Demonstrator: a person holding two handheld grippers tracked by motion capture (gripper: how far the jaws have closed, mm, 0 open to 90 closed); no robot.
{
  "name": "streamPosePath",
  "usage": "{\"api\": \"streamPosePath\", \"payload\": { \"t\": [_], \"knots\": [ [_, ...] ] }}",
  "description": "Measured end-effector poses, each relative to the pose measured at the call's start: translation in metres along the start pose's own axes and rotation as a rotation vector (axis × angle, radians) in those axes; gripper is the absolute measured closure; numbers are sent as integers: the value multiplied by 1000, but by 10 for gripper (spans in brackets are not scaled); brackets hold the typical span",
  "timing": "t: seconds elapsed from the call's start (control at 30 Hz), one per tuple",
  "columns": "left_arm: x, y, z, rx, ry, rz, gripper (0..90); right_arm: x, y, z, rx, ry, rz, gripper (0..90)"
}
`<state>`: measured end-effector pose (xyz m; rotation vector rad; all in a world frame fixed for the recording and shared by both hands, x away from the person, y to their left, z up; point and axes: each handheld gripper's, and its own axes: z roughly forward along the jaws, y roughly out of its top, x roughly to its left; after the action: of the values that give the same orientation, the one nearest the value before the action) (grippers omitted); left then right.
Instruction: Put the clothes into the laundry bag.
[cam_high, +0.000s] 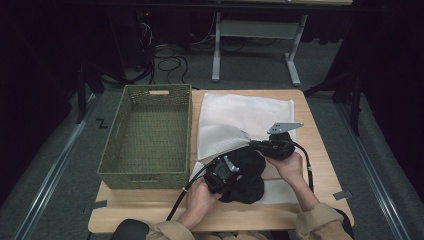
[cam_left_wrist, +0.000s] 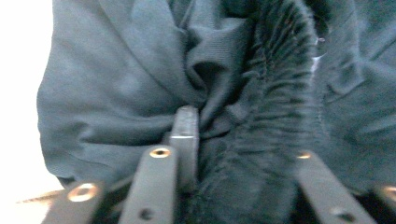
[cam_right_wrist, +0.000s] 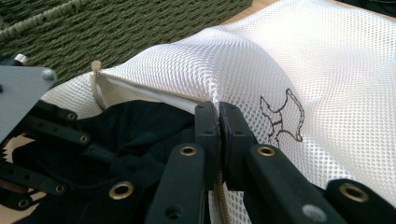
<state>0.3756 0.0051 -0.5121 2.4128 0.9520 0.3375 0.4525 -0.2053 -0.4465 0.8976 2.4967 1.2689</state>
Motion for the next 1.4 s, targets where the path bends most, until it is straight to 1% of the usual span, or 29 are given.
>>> {"api": "streamPosePath", "payload": {
  "t": [0.1,0.17,0.23,0.37,0.43,0.57,0.63,0.7,0.73,0.8,0.83,0.9,0.97,1.0,1.07,1.1,1.13,1.17,1.2,1.23,1.27,1.3,1.37,1.4],
  "knots": [
    [5,2,-1,8,-43,-9,801,1,-2,2,-6,-15,5,881],
    [8,4,-2,17,-67,-11,825,3,-2,3,-15,-21,9,881],
    [11,5,-3,15,-93,-22,838,4,-2,3,-17,-27,12,881],
    [17,5,-6,-26,-126,-49,851,6,-3,0,-18,-38,8,881],
    [20,5,-8,-36,-142,-63,852,8,-3,0,-13,-44,8,881],
    [25,9,-14,-54,-161,-71,854,14,-5,7,-8,-44,3,882],
    [26,12,-17,-65,-172,-77,854,16,-5,9,-12,-35,9,882],
    [28,18,-20,-69,-170,-68,855,17,-2,9,-17,-26,13,882],
    [30,22,-21,-72,-168,-59,855,18,0,8,-15,-27,6,882],
    [32,30,-23,-70,-138,-18,855,20,5,7,-10,-29,-8,882],
    [34,33,-24,-77,-129,-9,855,21,7,5,-8,-28,-16,882],
    [35,39,-26,-98,-130,3,855,23,12,3,5,-41,-45,882],
    [36,43,-24,-112,-121,-2,855,24,14,2,11,-44,-50,882],
    [36,45,-22,-128,-111,-16,855,25,15,1,16,-52,-55,882],
    [38,48,-19,-141,-102,-50,855,25,16,0,16,-56,-53,882],
    [38,49,-17,-150,-76,-64,854,25,16,0,18,-58,-49,882],
    [38,50,-15,-154,-44,-69,853,26,16,-1,17,-62,-42,882],
    [38,50,-11,-156,-28,-79,852,27,16,-1,12,-64,-40,882],
    [38,50,-7,-149,-25,-90,850,28,16,-1,11,-63,-34,882],
    [38,50,-3,-135,-24,-93,848,27,16,-1,15,-62,-42,882],
    [38,50,2,-123,-22,-94,843,28,16,-1,19,-61,-33,882],
    [38,49,6,-111,-21,-88,836,27,16,0,31,-60,-36,882],
    [41,46,10,-108,-35,-99,807,27,15,0,43,-61,-43,882],
    [42,45,10,-112,-47,-112,777,26,15,0,48,-62,-48,881]
  ]
}}
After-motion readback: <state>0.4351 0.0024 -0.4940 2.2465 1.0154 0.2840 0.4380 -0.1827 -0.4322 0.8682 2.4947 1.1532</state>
